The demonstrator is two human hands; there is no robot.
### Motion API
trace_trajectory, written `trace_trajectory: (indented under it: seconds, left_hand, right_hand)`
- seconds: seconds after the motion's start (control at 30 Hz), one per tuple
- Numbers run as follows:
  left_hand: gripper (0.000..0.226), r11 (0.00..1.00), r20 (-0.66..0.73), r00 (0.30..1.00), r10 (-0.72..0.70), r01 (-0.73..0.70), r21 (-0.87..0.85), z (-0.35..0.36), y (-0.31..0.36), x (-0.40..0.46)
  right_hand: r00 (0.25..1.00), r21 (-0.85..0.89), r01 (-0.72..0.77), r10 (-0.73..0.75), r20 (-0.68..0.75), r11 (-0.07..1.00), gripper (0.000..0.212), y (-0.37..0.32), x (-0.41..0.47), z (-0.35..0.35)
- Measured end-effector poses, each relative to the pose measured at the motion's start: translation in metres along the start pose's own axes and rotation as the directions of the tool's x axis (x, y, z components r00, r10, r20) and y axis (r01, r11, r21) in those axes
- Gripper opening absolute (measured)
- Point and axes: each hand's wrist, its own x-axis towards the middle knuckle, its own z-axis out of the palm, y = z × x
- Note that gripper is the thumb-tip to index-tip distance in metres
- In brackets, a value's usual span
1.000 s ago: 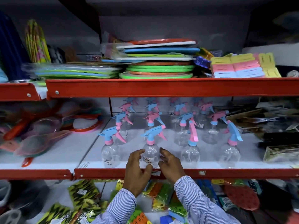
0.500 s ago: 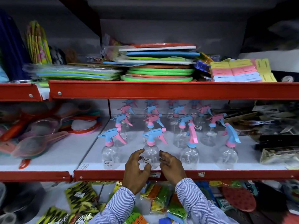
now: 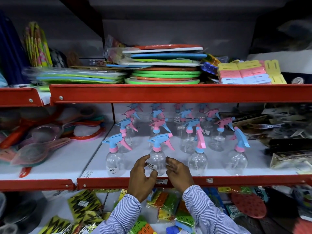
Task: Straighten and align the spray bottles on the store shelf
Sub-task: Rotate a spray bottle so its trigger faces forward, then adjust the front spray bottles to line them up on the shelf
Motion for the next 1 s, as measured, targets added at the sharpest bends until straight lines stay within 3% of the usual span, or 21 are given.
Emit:
trace_trajectory:
  seconds: [0.13, 0.3, 0.47, 0.63, 0.73, 0.8, 0.9, 1.0]
  left_hand:
    - [0.063, 0.999, -0.010, 0.999, 0.033, -0.033, 0.041, -0.002, -0.005, -0.002]
    - [0.073, 0.955, 0.009, 0.975, 0.223, -0.220, 0.197, 0.000, -0.009, -0.012]
    - [0.073, 0.799, 0.100, 0.879, 0.466, -0.467, 0.379, 0.020, -0.002, -0.024]
    - [0.068, 0.709, 0.223, 0.805, 0.550, -0.591, 0.384, 0.063, 0.020, -0.030]
    - [0.068, 0.667, 0.272, 0.793, 0.544, -0.606, 0.433, 0.085, 0.031, -0.025]
    - [0.068, 0.675, 0.264, 0.822, 0.505, -0.566, 0.472, 0.103, 0.038, -0.024]
    - [0.069, 0.769, 0.210, 0.883, 0.419, -0.469, 0.435, 0.108, 0.030, -0.027]
    - [0.069, 0.878, 0.111, 0.950, 0.292, -0.312, 0.362, 0.127, 0.040, -0.033]
  right_hand:
    - [1.000, -0.015, 0.009, -0.009, -0.025, 1.000, 0.055, 0.005, -0.003, -0.001]
    - [0.968, -0.061, 0.122, -0.133, -0.211, 0.991, 0.052, 0.012, -0.023, -0.014]
    - [0.879, -0.119, 0.174, -0.208, -0.428, 0.978, 0.046, 0.027, -0.048, -0.045]
    - [0.785, -0.133, 0.152, -0.201, -0.586, 0.979, 0.037, 0.052, -0.051, -0.086]
    - [0.829, -0.085, 0.113, -0.141, -0.541, 0.990, 0.040, 0.063, -0.036, -0.104]
    - [0.904, -0.078, 0.093, -0.117, -0.411, 0.993, 0.047, 0.070, -0.026, -0.118]
    - [0.979, -0.057, 0.055, -0.065, -0.193, 0.997, 0.063, 0.074, -0.020, -0.110]
    - [0.997, -0.079, 0.055, -0.059, -0.045, 0.995, 0.072, 0.078, -0.001, -0.125]
